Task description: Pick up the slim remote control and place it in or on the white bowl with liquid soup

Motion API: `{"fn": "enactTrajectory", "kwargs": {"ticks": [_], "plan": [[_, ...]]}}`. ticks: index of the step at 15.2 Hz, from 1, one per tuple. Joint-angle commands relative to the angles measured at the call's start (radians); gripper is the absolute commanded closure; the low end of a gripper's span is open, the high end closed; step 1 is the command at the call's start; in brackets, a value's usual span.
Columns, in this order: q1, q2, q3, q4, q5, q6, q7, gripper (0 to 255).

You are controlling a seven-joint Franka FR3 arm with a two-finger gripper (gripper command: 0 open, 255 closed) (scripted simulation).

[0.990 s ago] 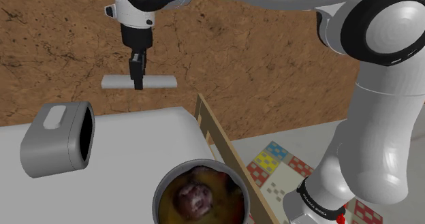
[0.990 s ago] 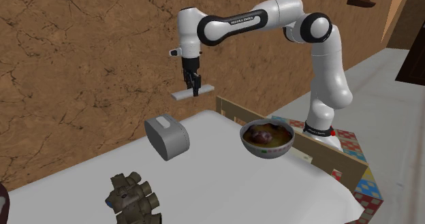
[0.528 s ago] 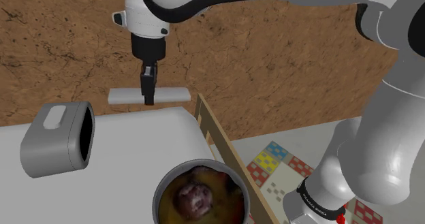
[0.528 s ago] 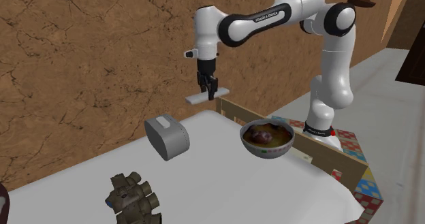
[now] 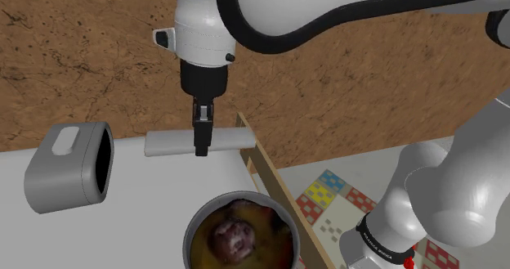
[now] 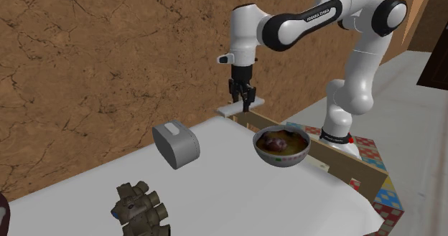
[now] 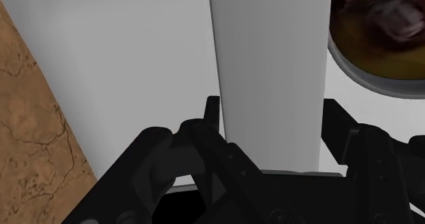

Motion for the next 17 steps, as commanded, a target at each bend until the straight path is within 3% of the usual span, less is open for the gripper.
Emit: {"fn": "enactTrajectory", "kwargs": {"ticks": [1, 13, 17], "plan": [[0.018, -0.054, 0.016, -0.058, 0.020, 0.007, 0.025, 255], [0.154, -0.348, 0.132, -0.295, 0.165, -0.023, 0.194, 255], [0.156, -0.337, 0.142, -0.340, 0.170, 0.033, 0.193, 255]]}}
